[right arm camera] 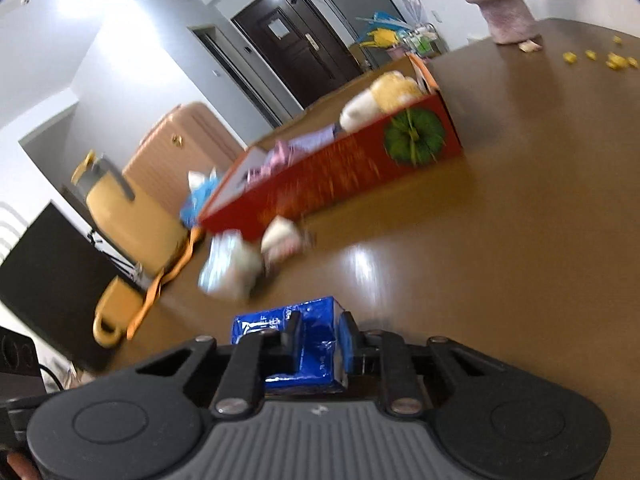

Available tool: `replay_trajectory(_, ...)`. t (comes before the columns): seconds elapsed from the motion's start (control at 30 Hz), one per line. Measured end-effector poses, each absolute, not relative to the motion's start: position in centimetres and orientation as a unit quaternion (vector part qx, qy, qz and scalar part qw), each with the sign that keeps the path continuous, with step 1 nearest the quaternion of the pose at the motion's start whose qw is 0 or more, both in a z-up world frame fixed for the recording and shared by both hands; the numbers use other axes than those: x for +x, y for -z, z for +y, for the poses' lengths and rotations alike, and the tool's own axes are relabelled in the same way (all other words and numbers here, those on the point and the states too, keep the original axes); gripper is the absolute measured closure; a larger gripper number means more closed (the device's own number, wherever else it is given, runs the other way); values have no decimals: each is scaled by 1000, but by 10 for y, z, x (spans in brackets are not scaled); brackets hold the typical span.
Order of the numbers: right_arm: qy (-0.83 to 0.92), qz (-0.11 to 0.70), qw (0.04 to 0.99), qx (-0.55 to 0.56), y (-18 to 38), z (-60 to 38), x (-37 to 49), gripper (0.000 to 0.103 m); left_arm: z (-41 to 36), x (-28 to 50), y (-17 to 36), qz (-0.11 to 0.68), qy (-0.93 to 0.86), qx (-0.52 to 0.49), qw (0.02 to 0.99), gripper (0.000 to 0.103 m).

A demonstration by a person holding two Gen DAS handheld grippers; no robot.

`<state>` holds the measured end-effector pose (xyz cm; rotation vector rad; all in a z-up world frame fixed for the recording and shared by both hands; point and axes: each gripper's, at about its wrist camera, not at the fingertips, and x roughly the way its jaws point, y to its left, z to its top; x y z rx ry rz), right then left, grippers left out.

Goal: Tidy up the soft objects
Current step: 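Carry the blue milk carton over the cardboard box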

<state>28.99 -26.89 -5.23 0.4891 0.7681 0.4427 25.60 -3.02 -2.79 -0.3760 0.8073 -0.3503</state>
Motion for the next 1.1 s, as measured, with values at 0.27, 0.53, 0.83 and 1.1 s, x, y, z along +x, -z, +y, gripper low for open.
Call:
replay_trajectory(0.27,-203,360,884,217,52,-273,230,82,-20,211,31,388,167,-169,890,74)
replay_trajectory(0.53,-212,361,882,215,56,-271,226,82,-21,211,40,401,162,-186,882,71)
replay_trajectory(0.83,-213,363,881,215,62,-267,232,82,-16,226,44,402,179,-218,871,84)
replay_trajectory(1.1,-213,276,920,181,-8,-265,302,82,-16,320,-22,325,217,-206,897,84)
